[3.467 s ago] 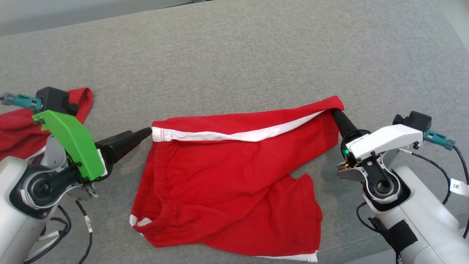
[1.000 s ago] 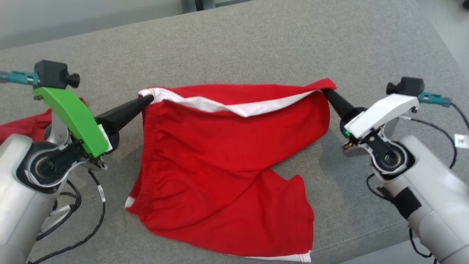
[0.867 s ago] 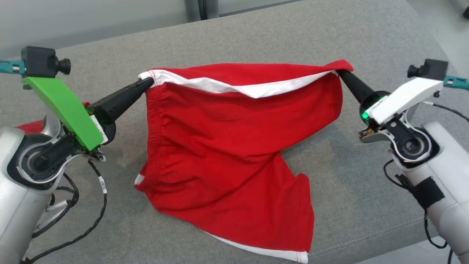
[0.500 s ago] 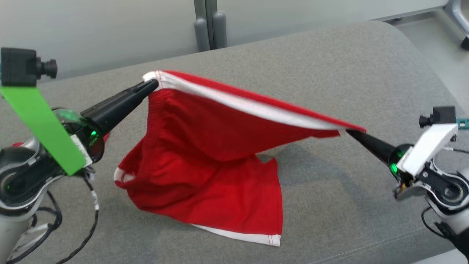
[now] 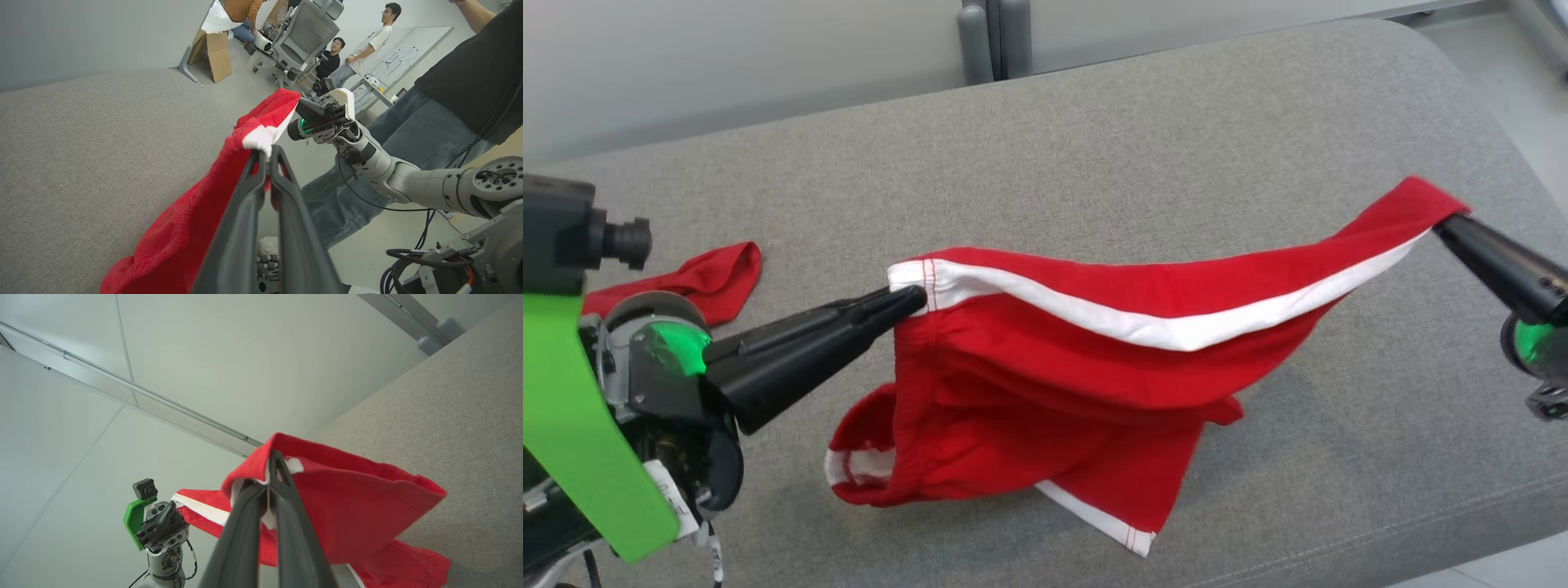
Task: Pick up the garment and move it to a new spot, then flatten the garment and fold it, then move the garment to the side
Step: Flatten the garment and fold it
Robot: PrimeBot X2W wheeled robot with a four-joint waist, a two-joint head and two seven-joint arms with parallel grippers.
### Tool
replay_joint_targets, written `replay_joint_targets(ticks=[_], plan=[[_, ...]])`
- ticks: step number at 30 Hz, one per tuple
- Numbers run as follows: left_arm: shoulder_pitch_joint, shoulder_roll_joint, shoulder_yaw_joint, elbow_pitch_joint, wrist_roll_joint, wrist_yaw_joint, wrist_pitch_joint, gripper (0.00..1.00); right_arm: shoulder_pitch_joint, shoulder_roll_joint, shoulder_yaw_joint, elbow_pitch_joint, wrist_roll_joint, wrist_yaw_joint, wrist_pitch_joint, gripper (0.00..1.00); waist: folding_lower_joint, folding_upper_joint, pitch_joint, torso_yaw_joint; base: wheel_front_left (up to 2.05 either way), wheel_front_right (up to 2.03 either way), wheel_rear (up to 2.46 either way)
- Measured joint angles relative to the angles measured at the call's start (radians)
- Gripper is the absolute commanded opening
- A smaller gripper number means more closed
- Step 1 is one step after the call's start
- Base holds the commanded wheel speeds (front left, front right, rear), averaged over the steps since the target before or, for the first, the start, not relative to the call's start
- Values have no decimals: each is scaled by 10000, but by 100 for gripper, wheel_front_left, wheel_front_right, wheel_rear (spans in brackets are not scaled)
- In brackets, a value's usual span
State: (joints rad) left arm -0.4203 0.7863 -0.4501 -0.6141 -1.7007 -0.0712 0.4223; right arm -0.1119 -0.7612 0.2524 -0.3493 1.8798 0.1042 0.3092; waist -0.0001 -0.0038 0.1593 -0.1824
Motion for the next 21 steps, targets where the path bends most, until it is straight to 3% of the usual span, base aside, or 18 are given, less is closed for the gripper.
replay_joint_targets(ticks=[2, 4, 7, 10, 11, 14, 18, 21], plan=[[-305, 142, 21, -25, -228, 234, 186, 0, -191, -209, -343, -336, 387, -29, 119, 0, 0, 0, 218, 26, 0, 0, 0], [-685, 165, -15, 370, -351, 527, 420, 0, -591, -226, -520, -253, 794, -456, 234, 0, 0, 0, 450, 66, 0, 0, 0], [-1184, 153, -500, 1622, -405, 1104, 1005, 0, -1654, 111, -491, 545, 1001, -1515, 198, 0, 0, 0, 810, 159, 0, 0, 0], [-2024, 123, -1076, 3012, 401, 1636, 1407, 0, -3312, 702, -284, 1643, 219, -2941, -546, 0, 0, 0, 1177, 295, 0, 0, 0], [-2531, -8, -1129, 3367, 905, 1701, 1392, 0, -4021, 986, -257, 1969, -222, -3103, -974, 0, 0, 0, 1301, 350, 0, 0, 0], [-4814, -1064, -813, 4000, 2395, 1687, 619, 0, -6387, 1854, -499, 2673, -1315, -2778, -2510, 0, 0, 0, 1675, 520, 0, 0, 0], [-7549, -2573, -591, 4077, 3818, 1662, -405, 0, -9266, 2293, -880, 3181, -1471, -2370, -3776, 0, 0, 0, 2324, 784, 0, 0, 0], [-7399, -2652, -1170, 4196, 4591, 1455, -709, 0, -9211, 2435, -46, 3774, -1768, -2376, -3894, 0, 0, 0, 2740, 885, 0, 0, 0]])
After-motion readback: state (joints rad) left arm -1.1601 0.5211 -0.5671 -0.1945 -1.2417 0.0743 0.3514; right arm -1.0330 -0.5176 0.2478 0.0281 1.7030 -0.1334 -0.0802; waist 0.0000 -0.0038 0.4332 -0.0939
